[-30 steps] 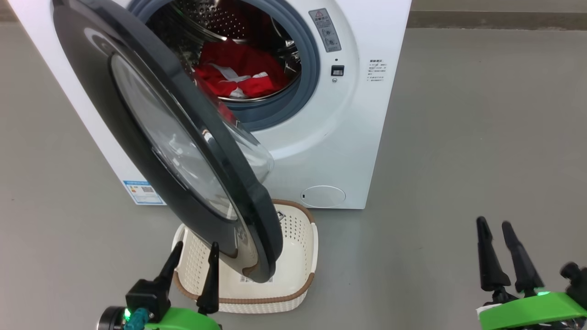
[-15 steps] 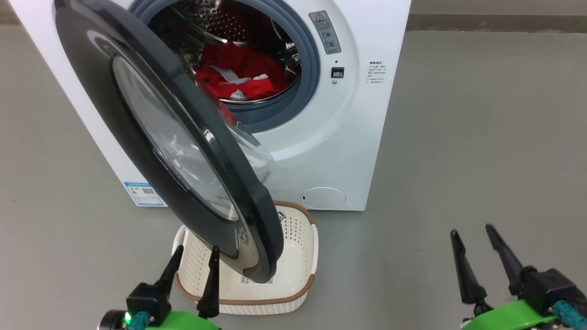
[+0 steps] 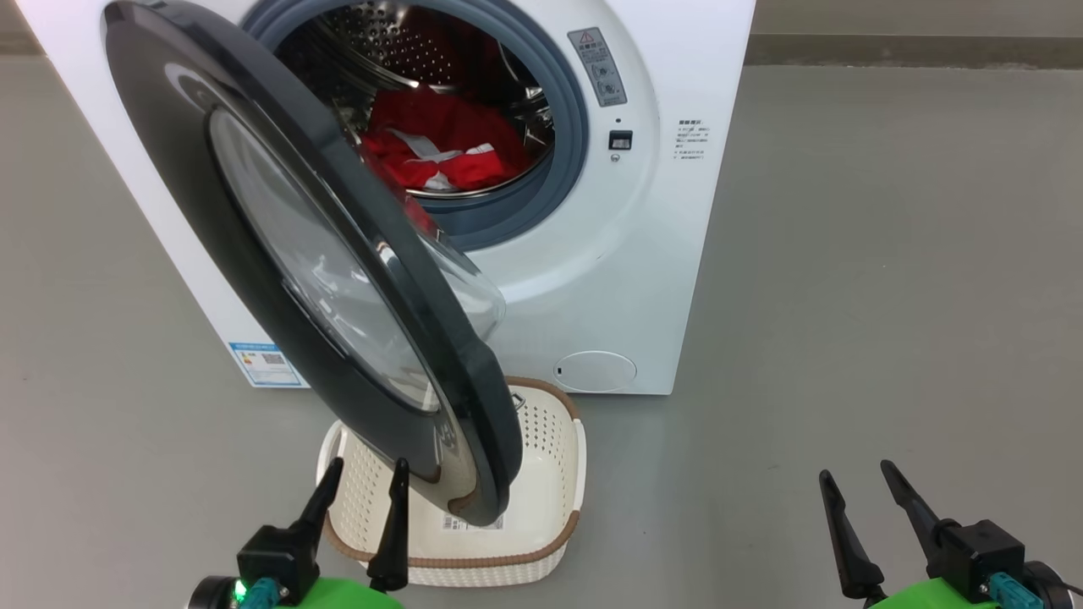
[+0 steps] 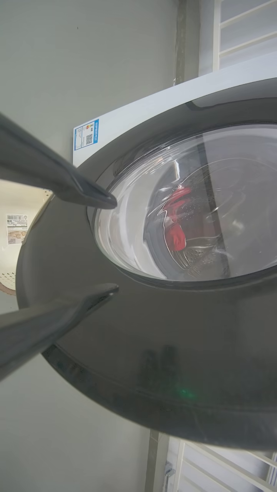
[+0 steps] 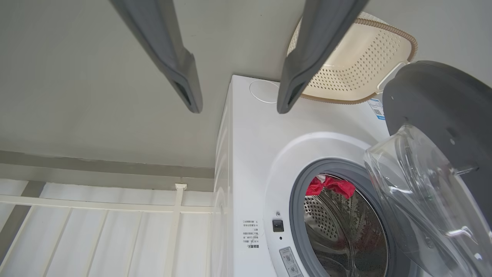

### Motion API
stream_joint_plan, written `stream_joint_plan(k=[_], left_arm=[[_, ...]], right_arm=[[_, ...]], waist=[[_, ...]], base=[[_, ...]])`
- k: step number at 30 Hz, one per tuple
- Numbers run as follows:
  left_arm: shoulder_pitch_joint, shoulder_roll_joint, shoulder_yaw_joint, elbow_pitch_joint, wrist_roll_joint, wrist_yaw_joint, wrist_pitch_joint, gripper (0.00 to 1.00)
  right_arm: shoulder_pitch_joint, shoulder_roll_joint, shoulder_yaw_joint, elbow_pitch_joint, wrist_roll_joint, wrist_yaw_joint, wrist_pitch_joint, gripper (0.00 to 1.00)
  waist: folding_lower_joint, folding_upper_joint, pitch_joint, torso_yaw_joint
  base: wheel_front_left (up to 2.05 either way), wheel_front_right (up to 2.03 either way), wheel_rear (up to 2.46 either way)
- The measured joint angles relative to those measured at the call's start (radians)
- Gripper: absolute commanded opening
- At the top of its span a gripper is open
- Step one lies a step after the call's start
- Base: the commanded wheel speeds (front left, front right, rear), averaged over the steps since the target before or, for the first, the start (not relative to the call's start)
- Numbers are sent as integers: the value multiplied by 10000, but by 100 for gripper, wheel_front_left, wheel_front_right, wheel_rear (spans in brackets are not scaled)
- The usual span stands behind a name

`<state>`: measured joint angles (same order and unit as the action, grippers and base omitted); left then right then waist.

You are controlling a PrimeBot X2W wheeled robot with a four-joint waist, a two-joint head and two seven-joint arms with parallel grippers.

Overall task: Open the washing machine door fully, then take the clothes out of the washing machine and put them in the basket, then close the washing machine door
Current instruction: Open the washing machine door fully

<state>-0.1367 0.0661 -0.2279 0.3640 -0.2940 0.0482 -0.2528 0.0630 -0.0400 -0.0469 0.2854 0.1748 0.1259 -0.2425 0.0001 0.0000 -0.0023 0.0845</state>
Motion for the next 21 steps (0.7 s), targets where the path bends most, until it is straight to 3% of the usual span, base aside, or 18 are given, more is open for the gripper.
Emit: stream_joint_plan(k=[13,14,15,16,21], left_arm=[[130,-2,-75,56,-67,54,0,100],[141,-2,-92,69,-69,54,0,75],[141,-2,-107,77,-69,54,0,26],[141,0,-117,96,-71,54,0,0],[141,2,-180,199,-142,54,0,0]], right_arm=[[-3,4,119,316,15,0,-54,100],[-3,4,123,332,29,0,-56,100],[-3,4,125,341,29,0,-56,100],[-3,4,132,355,29,0,-56,100],[-4,6,222,407,71,0,-56,100]], waist=[[0,0,-136,25],[0,0,-148,32],[0,0,-157,39],[-1,0,-169,40],[0,0,-241,26]], base=[[0,0,0],[0,0,0],[0,0,0],[0,0,0],[0,0,0]])
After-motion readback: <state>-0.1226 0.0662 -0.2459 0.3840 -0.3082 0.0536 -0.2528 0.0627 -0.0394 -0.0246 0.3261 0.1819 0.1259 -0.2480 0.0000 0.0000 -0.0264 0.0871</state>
